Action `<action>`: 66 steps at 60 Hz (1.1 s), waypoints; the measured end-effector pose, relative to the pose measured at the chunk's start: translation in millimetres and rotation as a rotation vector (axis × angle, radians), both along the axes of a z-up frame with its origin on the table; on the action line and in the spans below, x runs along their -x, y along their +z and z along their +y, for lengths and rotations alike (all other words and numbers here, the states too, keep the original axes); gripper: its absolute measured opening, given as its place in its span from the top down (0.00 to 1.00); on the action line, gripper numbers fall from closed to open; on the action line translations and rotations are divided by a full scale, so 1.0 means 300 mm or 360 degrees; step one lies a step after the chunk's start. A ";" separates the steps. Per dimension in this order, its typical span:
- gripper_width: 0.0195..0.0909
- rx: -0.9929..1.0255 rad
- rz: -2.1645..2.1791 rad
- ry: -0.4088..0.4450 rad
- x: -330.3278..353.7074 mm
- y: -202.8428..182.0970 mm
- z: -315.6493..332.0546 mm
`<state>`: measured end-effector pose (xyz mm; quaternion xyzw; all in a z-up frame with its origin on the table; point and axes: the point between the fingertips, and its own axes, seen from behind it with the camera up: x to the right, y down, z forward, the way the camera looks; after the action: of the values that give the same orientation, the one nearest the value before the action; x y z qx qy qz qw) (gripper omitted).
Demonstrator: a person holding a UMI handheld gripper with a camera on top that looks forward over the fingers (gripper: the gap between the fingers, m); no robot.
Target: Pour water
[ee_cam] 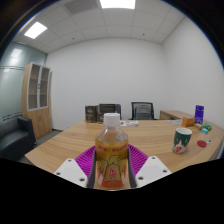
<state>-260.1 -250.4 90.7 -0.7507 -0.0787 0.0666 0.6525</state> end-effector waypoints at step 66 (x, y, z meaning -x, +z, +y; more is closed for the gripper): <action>0.60 0.0469 0.3213 -0.0025 -0.560 0.296 0.489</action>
<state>-92.0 -103.9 179.4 -0.4174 0.5221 0.6733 0.3159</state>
